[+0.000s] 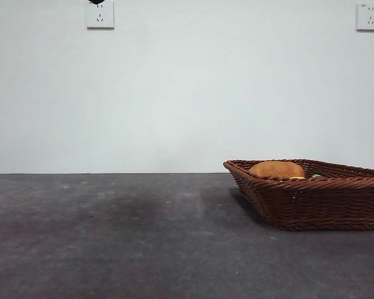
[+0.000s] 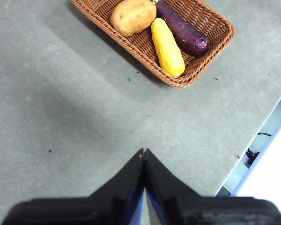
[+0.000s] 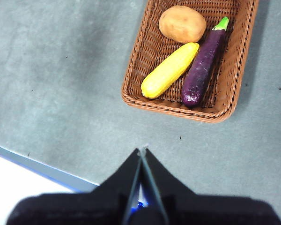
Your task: Help me put the vegetables on the table into the basket
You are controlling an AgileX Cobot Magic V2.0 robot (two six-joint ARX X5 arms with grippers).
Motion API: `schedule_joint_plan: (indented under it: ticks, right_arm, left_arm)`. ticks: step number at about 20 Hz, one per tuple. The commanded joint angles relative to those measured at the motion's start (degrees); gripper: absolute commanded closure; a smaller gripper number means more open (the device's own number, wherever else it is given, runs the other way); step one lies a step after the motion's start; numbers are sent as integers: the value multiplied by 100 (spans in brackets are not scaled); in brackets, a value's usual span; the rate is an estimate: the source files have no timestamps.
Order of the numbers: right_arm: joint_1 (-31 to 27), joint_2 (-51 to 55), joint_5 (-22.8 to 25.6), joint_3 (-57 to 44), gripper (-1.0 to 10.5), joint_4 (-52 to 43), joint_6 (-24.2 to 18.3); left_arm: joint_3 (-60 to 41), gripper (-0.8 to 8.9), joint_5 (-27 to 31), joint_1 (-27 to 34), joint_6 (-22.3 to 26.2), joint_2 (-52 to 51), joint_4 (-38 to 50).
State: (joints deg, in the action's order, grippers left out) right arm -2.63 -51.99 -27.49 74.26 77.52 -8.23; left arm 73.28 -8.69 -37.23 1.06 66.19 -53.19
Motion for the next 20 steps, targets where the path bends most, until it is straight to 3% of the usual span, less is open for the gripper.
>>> schedule_joint_plan:
  ticks: [1, 14, 16, 20]
  right_arm:
    - [4, 2, -17, 15, 958, 120, -31]
    - [2, -415, 448, 15, 945, 11, -20]
    - [2, -584, 501, 15, 945, -46, -20]
    - [2, -944, 542, 15, 945, -304, -20]
  left_arm:
    - [-31, 818, -24, 20, 72, -7, 13]
    - [-31, 818, -22, 20, 74, -7, 15]
    - [-22, 818, -7, 20, 369, -7, 168]
    - [-22, 818, 260, 125, 420, -52, 796]
